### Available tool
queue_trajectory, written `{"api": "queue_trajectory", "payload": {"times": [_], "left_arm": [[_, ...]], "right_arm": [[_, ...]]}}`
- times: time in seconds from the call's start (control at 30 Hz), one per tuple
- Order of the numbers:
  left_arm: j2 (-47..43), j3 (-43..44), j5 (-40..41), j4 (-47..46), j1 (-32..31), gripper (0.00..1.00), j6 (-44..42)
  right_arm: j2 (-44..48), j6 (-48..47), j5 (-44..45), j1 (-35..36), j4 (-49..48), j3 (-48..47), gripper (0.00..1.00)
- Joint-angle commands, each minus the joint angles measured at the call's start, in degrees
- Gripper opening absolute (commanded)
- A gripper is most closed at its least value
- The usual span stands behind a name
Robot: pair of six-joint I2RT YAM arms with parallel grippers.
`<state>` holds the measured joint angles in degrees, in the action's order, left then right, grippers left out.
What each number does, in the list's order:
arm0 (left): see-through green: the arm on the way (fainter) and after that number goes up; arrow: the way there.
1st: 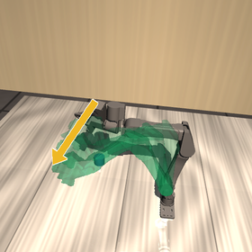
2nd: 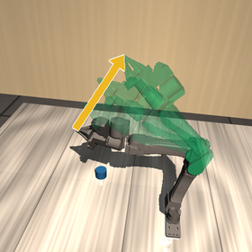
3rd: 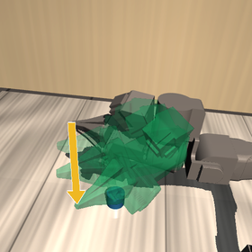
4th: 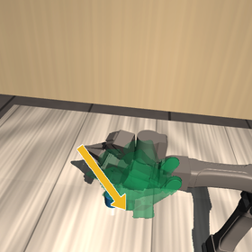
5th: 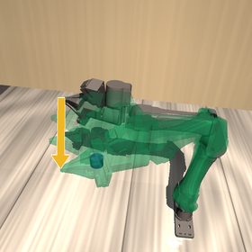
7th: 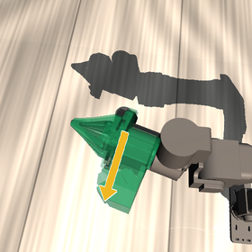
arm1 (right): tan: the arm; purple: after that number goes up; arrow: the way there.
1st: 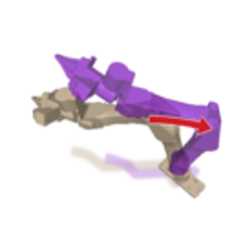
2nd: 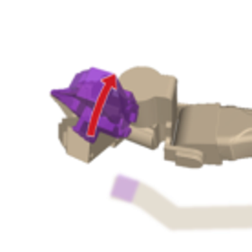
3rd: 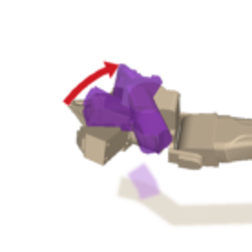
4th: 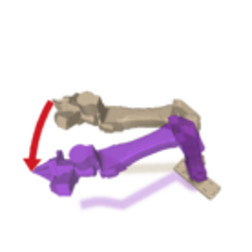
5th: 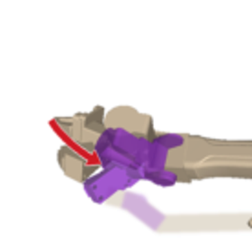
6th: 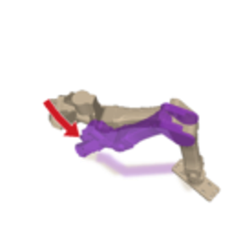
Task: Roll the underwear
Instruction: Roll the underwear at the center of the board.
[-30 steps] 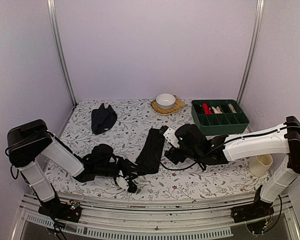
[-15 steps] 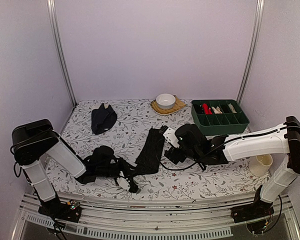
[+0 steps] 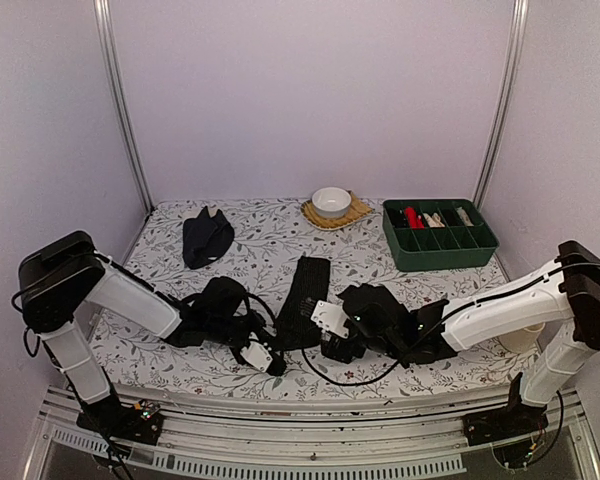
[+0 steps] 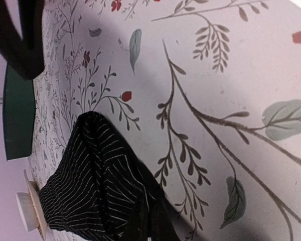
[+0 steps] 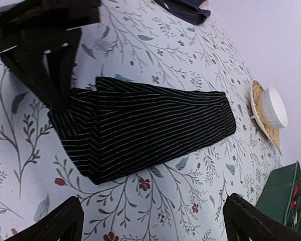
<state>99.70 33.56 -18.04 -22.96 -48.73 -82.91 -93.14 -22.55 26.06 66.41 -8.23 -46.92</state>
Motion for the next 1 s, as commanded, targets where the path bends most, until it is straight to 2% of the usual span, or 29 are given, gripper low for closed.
{"api": "queue_trajectory", "payload": {"times": [0.0, 0.2, 0.5, 0.67, 0.97], "left_arm": [[1.3, 6.3, -7.4, 24.4, 0.5, 0.00, 7.3], [4.3, 16.0, -16.4, 38.6, 3.3, 0.00, 8.9], [9.7, 27.6, -27.2, 52.3, 8.7, 0.00, 11.7], [13.5, 32.7, -32.1, 57.2, 10.6, 0.00, 13.5], [18.9, 37.8, -34.9, 60.5, 11.8, 0.00, 16.5]], "right_arm": [[1.6, -5.2, -7.3, 1.7, -5.1, 1.9, 0.99], [-1.4, -7.3, -10.0, 4.1, -4.7, 1.8, 0.97], [-2.6, -8.3, -11.5, 5.4, -4.8, 1.8, 0.93], [-5.3, -8.4, -12.3, 5.8, -4.4, 0.2, 0.89], [-9.6, -7.8, -9.5, 6.3, -5.7, -2.3, 0.80]]}}
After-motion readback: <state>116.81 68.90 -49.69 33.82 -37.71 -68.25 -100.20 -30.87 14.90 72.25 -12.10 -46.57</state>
